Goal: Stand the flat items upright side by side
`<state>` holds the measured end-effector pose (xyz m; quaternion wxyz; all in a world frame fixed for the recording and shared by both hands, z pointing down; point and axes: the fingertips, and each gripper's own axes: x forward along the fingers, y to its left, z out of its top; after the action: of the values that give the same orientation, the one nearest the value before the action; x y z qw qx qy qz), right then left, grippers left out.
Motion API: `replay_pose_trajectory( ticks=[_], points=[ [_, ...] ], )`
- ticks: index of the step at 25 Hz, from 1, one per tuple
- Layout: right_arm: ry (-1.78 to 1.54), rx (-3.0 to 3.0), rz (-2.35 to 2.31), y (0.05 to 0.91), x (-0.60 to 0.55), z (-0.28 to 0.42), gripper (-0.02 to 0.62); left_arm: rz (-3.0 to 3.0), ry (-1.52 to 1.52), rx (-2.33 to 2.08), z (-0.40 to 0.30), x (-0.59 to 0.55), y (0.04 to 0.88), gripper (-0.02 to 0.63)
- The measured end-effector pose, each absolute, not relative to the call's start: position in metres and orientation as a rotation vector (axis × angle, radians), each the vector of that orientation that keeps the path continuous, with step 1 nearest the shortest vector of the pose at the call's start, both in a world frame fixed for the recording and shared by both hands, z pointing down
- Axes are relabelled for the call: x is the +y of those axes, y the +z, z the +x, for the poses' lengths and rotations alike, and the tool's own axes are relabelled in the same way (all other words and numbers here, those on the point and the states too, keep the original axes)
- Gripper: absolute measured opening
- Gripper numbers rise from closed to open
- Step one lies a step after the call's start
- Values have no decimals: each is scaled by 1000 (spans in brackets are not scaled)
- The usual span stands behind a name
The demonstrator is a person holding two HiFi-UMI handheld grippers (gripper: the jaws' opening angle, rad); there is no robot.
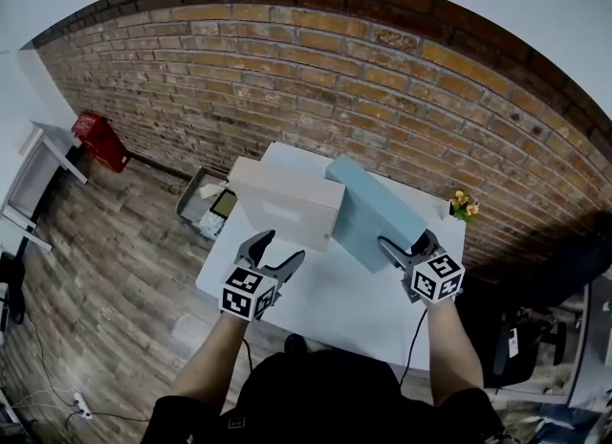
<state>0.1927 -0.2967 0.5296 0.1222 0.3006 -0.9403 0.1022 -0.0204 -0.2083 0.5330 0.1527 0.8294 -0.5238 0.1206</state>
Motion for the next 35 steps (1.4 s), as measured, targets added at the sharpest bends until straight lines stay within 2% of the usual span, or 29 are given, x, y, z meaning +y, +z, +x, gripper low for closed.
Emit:
replay_pose_trajectory(
  ticks=[20,35],
  points=[
    [281,-2778,532,529,-269,140,334,2128,306,-1803,-62,-220,509,345],
    [304,-2764,398,532,-229,74,345,2248,324,-1625,-84,-213,511,344]
  ],
)
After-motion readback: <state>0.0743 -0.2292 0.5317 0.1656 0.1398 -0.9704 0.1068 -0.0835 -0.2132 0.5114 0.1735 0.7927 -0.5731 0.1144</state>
